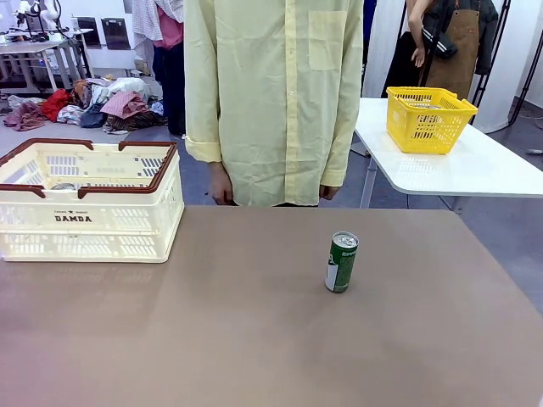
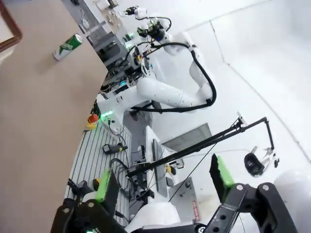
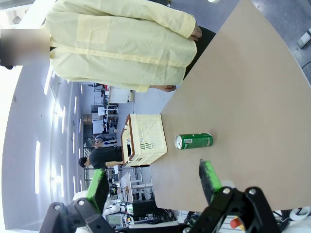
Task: Place the drinks into the Shopping basket.
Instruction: Pick up one drink and place it into the Shopping basket.
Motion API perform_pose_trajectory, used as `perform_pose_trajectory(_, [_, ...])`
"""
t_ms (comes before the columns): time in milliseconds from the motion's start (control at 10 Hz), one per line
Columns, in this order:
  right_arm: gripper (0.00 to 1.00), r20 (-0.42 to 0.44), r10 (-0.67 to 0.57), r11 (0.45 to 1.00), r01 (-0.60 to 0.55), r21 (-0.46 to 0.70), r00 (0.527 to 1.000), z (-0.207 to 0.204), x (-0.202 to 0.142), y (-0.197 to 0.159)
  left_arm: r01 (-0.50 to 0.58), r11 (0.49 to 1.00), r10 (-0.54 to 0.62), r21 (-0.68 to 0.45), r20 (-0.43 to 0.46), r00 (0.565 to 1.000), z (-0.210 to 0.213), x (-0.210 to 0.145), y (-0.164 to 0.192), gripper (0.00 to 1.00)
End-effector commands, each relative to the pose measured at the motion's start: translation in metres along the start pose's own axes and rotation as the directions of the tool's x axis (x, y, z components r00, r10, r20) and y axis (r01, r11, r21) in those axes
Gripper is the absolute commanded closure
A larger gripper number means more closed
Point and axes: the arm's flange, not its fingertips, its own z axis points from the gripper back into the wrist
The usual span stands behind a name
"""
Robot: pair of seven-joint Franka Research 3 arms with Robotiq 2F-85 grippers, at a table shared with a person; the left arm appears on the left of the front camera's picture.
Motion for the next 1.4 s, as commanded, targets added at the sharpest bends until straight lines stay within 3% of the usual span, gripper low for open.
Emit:
perform_pose_trajectory(0, [0.0,0.008,0.024,0.999,-0.024,0.028,1.0,0.0,0.002,0.0,-0.013,0.999,0.015,-0.033,0.067,0.998,0.027,0.005,0.003,0.0])
perform_pose_trajectory(100, [0.0,0.008,0.024,0.999,-0.024,0.028,1.0,0.0,0.002,0.0,0.002,1.0,-0.002,0.001,0.101,0.995,0.033,0.006,0.008,0.0])
perform_pose_trajectory(200, [0.0,0.008,0.024,0.999,-0.024,0.028,1.0,0.0,0.002,0.0,-0.021,1.0,0.022,-0.011,0.028,0.999,0.007,-0.001,0.013,0.0])
perform_pose_trajectory(1300, [0.0,0.008,0.024,0.999,-0.024,0.028,1.0,0.0,0.002,0.0,-0.021,1.0,0.022,-0.011,0.028,0.999,0.007,-0.001,0.013,0.0])
